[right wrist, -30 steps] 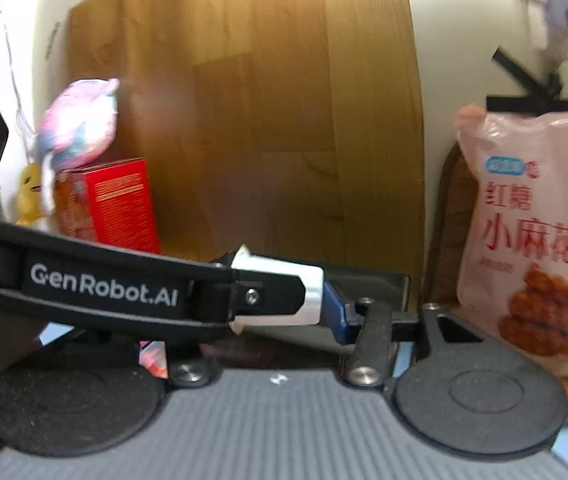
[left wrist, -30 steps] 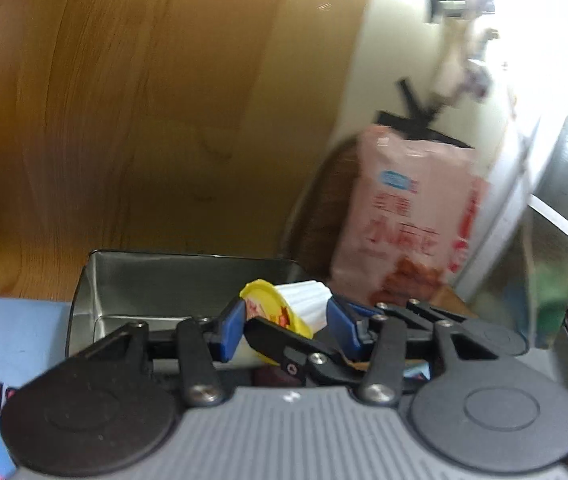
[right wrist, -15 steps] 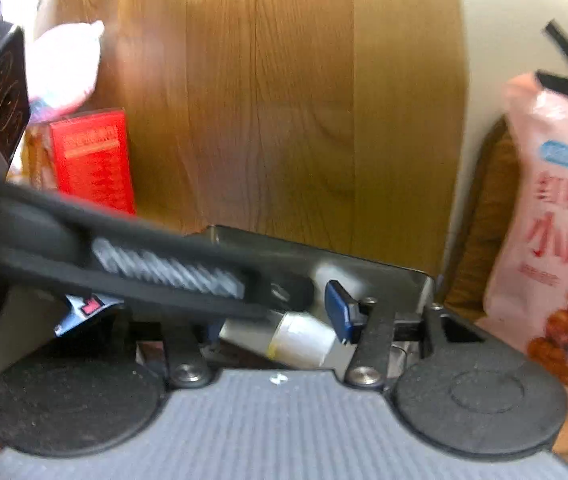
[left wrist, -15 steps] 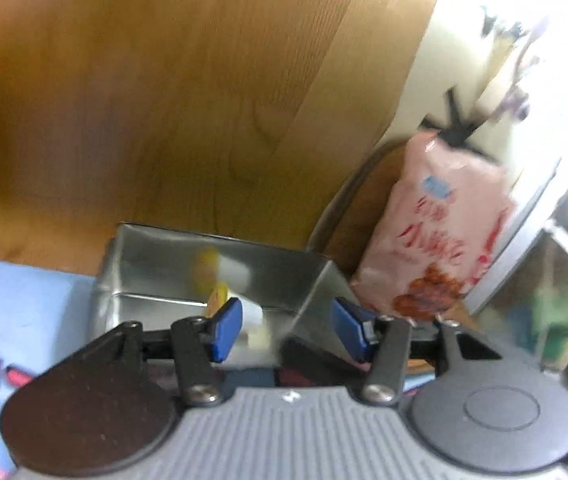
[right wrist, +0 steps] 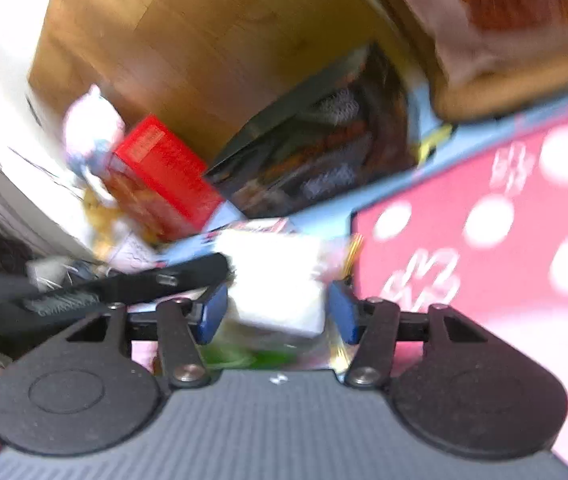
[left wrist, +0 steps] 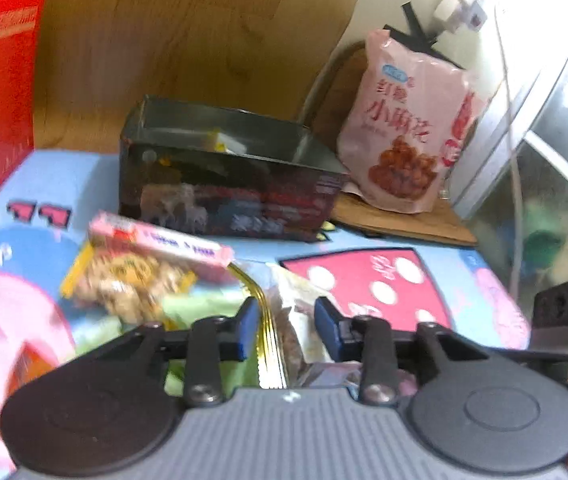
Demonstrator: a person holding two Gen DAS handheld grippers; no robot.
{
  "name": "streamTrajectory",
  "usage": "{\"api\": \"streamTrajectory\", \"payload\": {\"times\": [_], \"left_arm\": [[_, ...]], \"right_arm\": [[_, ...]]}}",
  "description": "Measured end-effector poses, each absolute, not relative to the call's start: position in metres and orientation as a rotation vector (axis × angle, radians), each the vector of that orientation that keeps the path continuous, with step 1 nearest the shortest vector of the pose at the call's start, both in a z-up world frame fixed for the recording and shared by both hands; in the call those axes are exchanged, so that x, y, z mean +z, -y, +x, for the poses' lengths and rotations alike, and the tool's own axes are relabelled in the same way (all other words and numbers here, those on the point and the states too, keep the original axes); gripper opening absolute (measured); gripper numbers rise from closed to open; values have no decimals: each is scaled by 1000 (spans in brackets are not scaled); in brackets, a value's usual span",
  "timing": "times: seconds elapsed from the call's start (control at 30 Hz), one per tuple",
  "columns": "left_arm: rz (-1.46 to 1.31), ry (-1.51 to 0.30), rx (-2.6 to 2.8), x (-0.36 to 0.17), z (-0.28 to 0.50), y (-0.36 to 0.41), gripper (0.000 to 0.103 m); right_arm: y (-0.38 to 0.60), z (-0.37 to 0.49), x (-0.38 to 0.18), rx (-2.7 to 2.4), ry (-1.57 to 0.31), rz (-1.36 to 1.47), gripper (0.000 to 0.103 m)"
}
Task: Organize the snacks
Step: 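Move the left gripper to the clear bagged cake with yellow tie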
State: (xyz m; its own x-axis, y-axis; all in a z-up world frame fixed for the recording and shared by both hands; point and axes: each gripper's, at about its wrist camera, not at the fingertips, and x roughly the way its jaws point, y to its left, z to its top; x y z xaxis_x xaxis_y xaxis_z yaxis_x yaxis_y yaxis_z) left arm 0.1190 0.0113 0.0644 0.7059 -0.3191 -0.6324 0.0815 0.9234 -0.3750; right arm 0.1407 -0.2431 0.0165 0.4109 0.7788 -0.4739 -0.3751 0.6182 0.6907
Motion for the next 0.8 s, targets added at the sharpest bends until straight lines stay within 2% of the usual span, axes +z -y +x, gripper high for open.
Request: {"api": "streamTrajectory", "payload": {"times": [0.13, 0.27, 0.5, 0.8], "left_arm": [[-326, -697, -252, 72, 71, -4, 29], [-355, -732, -271, 63, 26, 1, 29], [-435, -790, -277, 33, -37, -6, 29], [-438, -776, -261, 25, -80, -3, 36]], "right_arm": [[250, 104, 34, 808, -824, 519, 54], [252, 55, 48, 809, -788, 378, 54], [243, -11, 36, 845, -817, 184, 55], [238, -47, 39, 889, -767, 106, 60]]}}
